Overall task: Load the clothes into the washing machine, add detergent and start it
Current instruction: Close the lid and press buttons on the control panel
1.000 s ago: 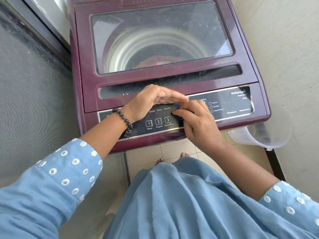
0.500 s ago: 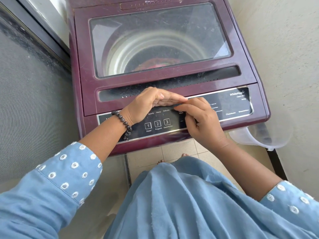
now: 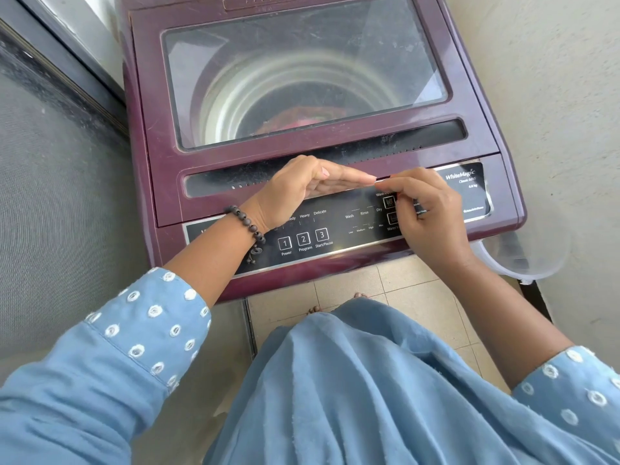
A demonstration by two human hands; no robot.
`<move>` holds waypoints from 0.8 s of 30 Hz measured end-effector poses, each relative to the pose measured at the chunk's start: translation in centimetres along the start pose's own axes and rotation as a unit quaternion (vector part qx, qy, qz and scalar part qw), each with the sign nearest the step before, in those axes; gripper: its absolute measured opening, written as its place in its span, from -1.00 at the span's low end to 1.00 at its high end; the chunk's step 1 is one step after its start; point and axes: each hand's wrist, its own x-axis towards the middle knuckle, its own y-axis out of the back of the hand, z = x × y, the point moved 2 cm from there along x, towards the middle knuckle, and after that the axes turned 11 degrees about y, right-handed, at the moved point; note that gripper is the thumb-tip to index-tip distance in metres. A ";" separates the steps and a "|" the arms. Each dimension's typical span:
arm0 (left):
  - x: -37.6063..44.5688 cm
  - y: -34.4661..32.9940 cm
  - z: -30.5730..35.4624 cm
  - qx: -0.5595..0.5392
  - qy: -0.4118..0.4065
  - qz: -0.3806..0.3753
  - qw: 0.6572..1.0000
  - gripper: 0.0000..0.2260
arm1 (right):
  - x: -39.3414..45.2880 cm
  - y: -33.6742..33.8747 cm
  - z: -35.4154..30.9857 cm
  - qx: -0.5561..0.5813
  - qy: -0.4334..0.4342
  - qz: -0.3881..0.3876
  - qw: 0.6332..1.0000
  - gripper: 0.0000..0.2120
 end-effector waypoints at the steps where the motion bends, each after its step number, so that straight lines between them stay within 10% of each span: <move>1: 0.3 -0.2 0.2 0.004 -0.002 -0.006 1.000 -0.45 | 0.0 0.1 0.2 -0.004 0.000 0.003 1.000 -0.64; 24: 6.9 -3.9 1.7 0.030 0.010 -0.074 0.997 -0.48 | -2.9 2.0 2.4 -0.094 0.110 -0.062 0.988 -0.71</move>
